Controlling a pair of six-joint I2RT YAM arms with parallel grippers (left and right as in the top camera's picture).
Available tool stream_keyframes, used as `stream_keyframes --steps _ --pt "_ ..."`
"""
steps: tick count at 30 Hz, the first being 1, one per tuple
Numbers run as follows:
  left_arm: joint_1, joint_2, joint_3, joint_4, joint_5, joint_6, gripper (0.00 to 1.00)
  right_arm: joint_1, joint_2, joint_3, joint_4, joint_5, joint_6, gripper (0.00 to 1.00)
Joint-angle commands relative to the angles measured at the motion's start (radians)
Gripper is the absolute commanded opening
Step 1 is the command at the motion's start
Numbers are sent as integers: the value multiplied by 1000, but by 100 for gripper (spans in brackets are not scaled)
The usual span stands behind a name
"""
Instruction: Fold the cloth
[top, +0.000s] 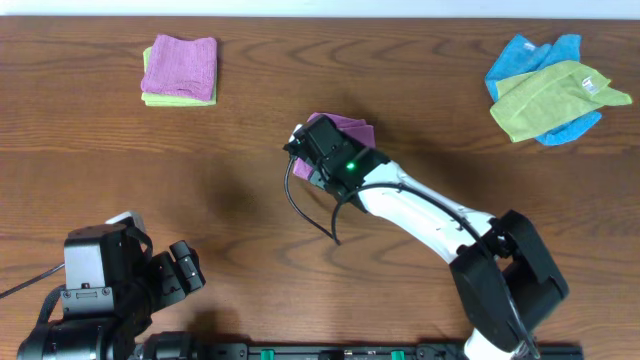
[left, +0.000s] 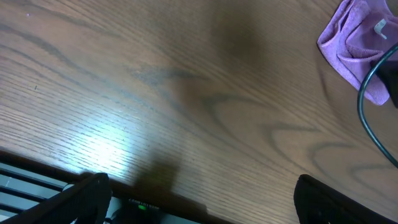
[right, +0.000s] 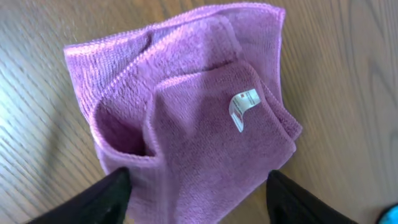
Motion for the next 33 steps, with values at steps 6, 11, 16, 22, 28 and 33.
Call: stream_keyframes --steps 6,11,16,22,28,33 --pt "2 -1 -7 8 -5 -11 95 14 7 13 -35 -72 28 75" --pt "2 -1 -7 14 -7 -11 95 2 10 13 -26 -94 28 73" --pt "2 -1 -7 14 -27 -12 95 2 27 13 -40 -140 36 71" --pt "2 -1 -7 14 -27 -12 95 2 79 13 -10 -140 36 65" --pt "2 -1 -7 14 -27 -12 95 2 121 13 13 -104 35 33" --pt "2 -1 -7 15 -29 -12 95 2 119 29 25 -12 35 25"
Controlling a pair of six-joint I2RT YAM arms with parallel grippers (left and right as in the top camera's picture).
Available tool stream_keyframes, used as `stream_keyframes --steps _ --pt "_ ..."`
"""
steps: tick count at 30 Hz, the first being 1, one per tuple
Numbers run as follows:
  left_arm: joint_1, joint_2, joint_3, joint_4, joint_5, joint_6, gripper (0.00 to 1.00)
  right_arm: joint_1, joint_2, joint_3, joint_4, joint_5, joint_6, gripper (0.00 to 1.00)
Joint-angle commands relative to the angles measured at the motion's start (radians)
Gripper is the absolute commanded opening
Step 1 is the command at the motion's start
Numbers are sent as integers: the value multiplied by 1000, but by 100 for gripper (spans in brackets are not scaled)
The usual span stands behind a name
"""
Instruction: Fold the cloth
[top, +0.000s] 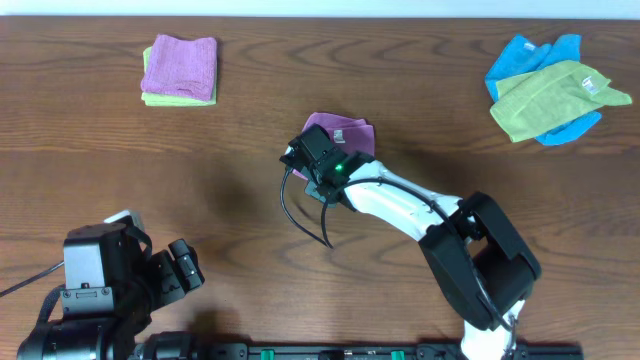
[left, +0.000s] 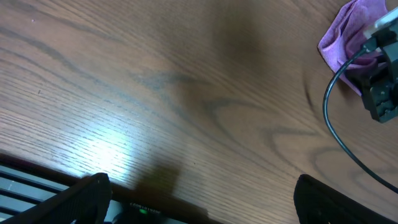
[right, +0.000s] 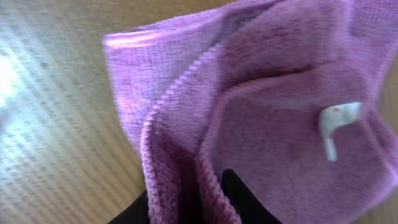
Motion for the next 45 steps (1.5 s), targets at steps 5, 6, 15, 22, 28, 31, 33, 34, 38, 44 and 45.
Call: stream_keyframes --steps 5,6,15,22,28,31,33,34,38,44,45 --pt "2 -1 -7 3 -18 -12 95 10 -4 38 -18 68 5 23" --pt "2 -1 -7 3 -18 -12 95 14 -5 39 -21 68 5 20" --pt "2 -1 -7 3 -18 -12 95 29 -29 92 -18 68 66 1" --pt "2 -1 -7 3 -18 -12 95 27 -29 136 -6 96 88 2" --pt "2 -1 -7 3 -18 -12 95 26 -29 138 18 264 254 1" --pt "2 -1 -7 3 -18 -12 95 23 -29 138 36 310 327 1" --pt "2 -1 -7 3 -18 -12 95 23 -29 138 46 328 357 1" --pt "2 -1 -7 3 -18 -12 95 23 -29 138 47 344 374 1" --pt "2 -1 -7 3 -18 -12 95 23 -29 138 49 435 440 1" --pt "2 -1 -7 3 -18 -12 95 23 -29 138 49 552 559 2" --pt "2 -1 -7 3 -18 -12 95 23 -29 138 50 573 592 1"
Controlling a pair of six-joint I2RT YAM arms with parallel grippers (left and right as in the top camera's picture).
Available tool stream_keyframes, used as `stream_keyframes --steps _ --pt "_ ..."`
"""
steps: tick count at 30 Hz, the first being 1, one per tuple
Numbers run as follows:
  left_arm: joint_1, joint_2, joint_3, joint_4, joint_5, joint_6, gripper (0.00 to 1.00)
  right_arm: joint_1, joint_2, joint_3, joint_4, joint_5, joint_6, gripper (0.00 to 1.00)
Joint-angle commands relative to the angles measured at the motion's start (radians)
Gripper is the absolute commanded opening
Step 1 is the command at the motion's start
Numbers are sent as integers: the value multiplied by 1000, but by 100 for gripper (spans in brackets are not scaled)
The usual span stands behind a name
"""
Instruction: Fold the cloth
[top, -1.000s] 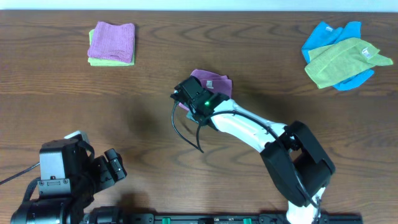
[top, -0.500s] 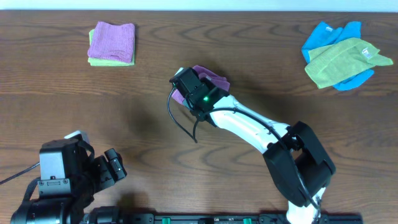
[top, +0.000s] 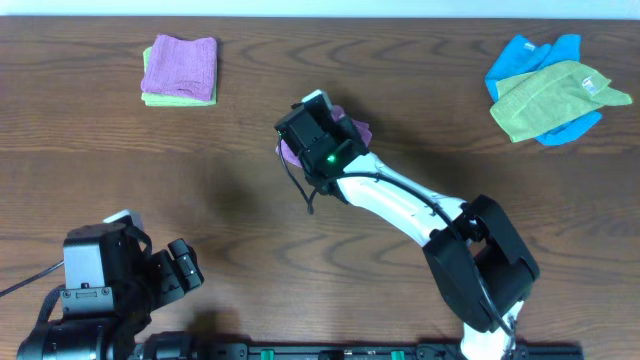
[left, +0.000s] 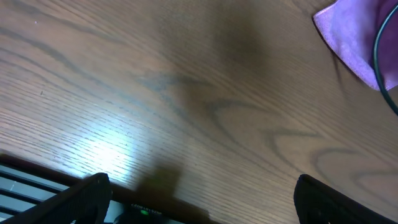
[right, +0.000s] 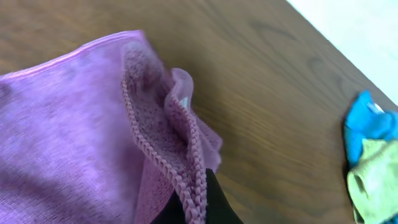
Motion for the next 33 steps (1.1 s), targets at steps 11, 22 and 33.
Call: stream_keyframes --steps 11,22,33 --pt "2 -1 -7 1 -11 -12 95 1 -27 21 -22 -25 169 1" --pt "2 -1 -8 1 -11 -12 95 1 -27 21 45 -178 171 2" --pt "2 -1 -8 0 -11 -12 95 2 -27 21 149 -503 -10 1"
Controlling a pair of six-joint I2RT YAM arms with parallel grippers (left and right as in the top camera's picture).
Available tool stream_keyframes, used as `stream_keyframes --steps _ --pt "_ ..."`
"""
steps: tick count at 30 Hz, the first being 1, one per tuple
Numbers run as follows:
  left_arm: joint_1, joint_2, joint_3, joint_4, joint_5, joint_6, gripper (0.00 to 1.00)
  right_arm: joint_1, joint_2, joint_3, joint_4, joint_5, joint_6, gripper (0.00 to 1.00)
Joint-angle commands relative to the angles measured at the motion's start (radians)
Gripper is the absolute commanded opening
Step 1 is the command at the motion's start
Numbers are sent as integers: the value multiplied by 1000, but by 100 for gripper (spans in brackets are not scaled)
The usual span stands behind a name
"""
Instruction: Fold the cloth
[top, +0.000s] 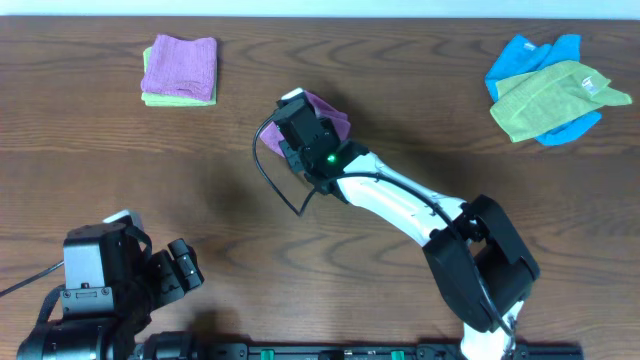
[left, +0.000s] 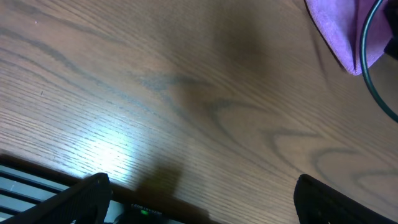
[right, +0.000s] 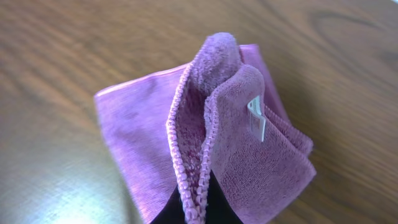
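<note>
The purple cloth (top: 330, 112) hangs folded from my right gripper (right: 198, 208), which is shut on its stitched edges; a white tag (right: 255, 119) shows on one layer. In the overhead view the right gripper (top: 300, 128) is at the table's middle back, the cloth mostly hidden beneath it. A corner of the purple cloth (left: 336, 31) appears at the top right of the left wrist view. My left gripper (left: 199, 199) rests open near the front left edge, nothing between its fingers (left: 87, 193).
A folded stack of purple over green cloths (top: 180, 70) lies at the back left. A heap of blue and green cloths (top: 550, 88) lies at the back right. The right arm's black cable (top: 275, 180) loops over the wooden table (top: 200, 200).
My right gripper, still shut on the purple cloth, has shifted a little left and toward the back, and the cloth now hangs more bunched and upright from the jaws.
My right gripper stood open over the purple cloth lying loosely folded at mid-table. Then it was shut on the cloth's layered edge. Then it held that edge lifted, and now has it slightly further back-left. The left arm stayed still throughout.
</note>
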Motion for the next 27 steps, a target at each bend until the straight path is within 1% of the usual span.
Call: stream_keyframes --steps 1,3,4,5,6,7,8,9,23,24,25,26,27 --pt "2 -1 -8 0 -10 -12 95 3 -26 20 0 -71 -32 2" --pt "2 -1 -8 0 -11 -12 95 3 -25 20 3 -71 -32 2" --pt "2 -1 -8 0 -10 -12 95 3 -23 20 8 -71 -32 3" --pt "2 -1 -8 0 -10 -12 95 3 -22 20 13 -71 -31 8" --pt "2 -1 -8 0 -10 -12 95 3 -20 20 19 -71 -31 22" --pt "2 -1 -8 0 -10 -12 95 3 -19 20 24 -71 -31 38" --pt "2 -1 -8 0 -10 -12 95 3 -18 20 31 -72 -31 62" --pt "2 -1 -8 0 -10 -12 95 3 -16 20 35 -71 -31 99" --pt "2 -1 -8 -3 -10 -12 95 -9 -15 20 37 -72 -30 99" --pt "2 -1 -8 -3 -10 -12 95 -17 -15 20 37 -77 -6 99" --pt "2 -1 -8 -3 -10 -12 95 -35 -15 20 33 -95 72 99" --pt "2 -1 -8 -3 -10 -12 95 -55 -15 20 32 -147 139 99" --pt "2 -1 -8 -3 -10 -12 95 -85 -15 20 41 -255 191 99"
